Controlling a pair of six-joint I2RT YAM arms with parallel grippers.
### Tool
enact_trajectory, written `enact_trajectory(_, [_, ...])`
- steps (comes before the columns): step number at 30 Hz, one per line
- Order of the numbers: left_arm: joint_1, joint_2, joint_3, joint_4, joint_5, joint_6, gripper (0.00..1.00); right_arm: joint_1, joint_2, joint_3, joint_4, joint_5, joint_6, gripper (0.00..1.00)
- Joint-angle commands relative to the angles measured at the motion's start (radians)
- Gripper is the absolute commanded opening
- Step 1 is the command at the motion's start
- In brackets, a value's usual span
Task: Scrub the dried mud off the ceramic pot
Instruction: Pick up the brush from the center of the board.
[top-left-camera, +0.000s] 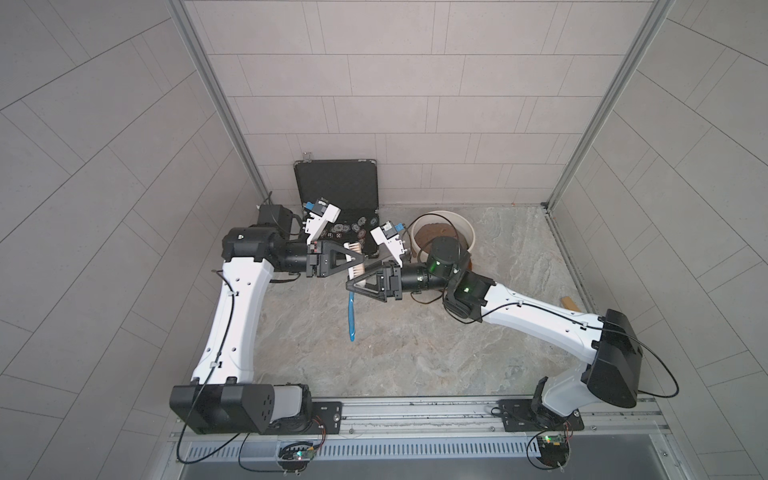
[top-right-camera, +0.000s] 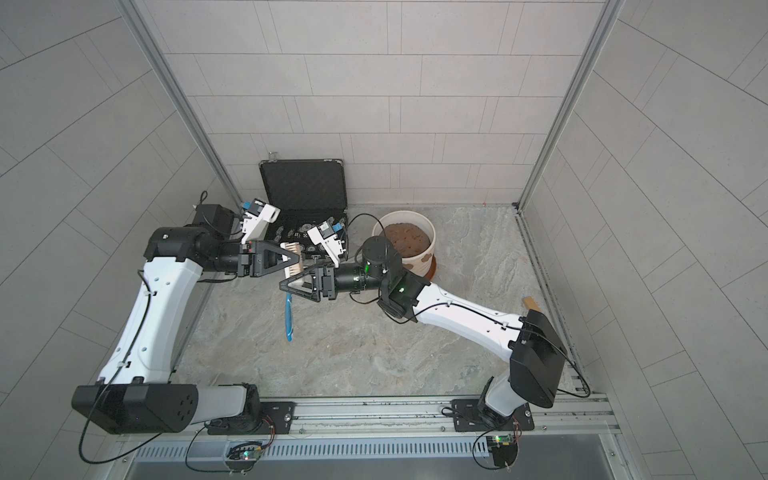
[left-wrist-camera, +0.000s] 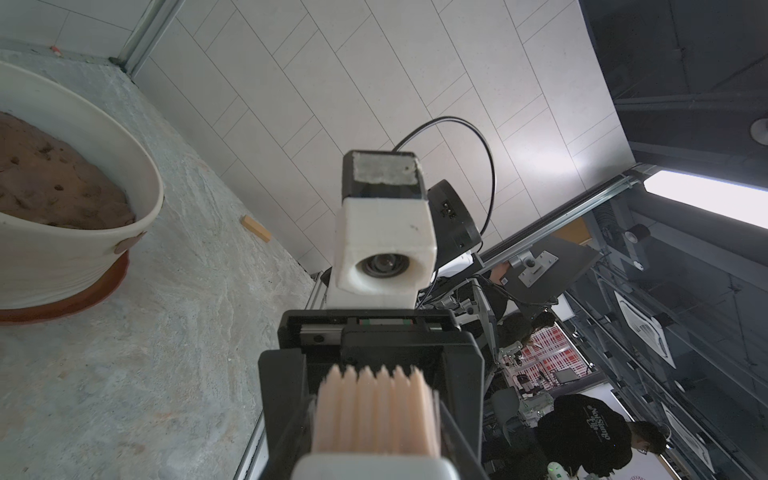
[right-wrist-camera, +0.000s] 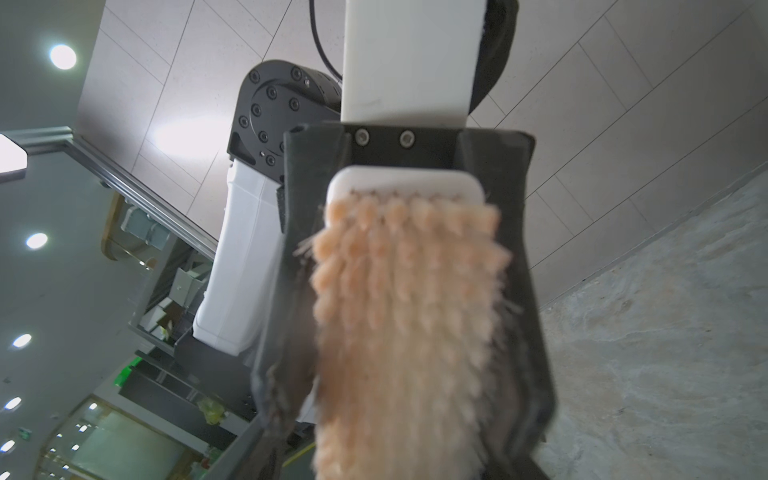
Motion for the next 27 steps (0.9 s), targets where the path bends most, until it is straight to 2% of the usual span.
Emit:
enact_trajectory(1, [0.005, -0.003, -0.014, 0.108, -0.047, -0.134, 0.24, 0.001, -0.035, -0.004, -0.115, 0.122, -0.049, 0.85])
enact_trajectory(4, [0.006, -0.009, -0.036, 0.248, -0.215, -0.332, 0.25, 0.001, -0.07, -0.014, -0.233, 0.236, -0.105, 0.92])
enact_trajectory(8, [0.006, -0.007, -0.08, 0.398, -0.648, -0.607, 0.26, 0.013, -0.102, -0.017, -0.418, 0.419, -0.154, 0.94])
enact_trajectory(10, [0.005, 0.004, -0.088, 0.413, -0.824, -0.712, 0.27, 0.015, -0.098, -0.011, -0.518, 0.518, -0.132, 0.94])
enact_trajectory(12, [0.005, 0.019, -0.087, 0.41, -0.946, -0.789, 0.27, 0.016, -0.08, 0.0, -0.608, 0.58, -0.125, 0.94])
enact_trajectory(16, [0.004, 0.037, -0.078, 0.393, -1.118, -0.891, 0.27, 0.067, -0.009, 0.116, -0.848, 0.742, -0.206, 0.91])
enact_trajectory(19, [0.004, 0.048, -0.072, 0.368, -1.257, -0.969, 0.27, 0.153, 0.082, 0.308, -1.057, 0.9, -0.281, 0.91])
enact_trajectory(21, [0.004, 0.073, -0.05, 0.326, -1.315, -1.021, 0.27, 0.184, 0.146, 0.41, -1.138, 0.922, -0.319, 0.92])
enact_trajectory(24, [0.004, 0.105, -0.03, 0.283, -1.336, -1.081, 0.27, 0.217, 0.178, 0.413, -1.087, 0.924, -0.382, 0.92])
enact_trajectory(27, [0.003, 0.123, -0.033, 0.269, -1.321, -1.123, 0.26, 0.229, 0.149, 0.339, -0.961, 0.894, -0.471, 0.92])
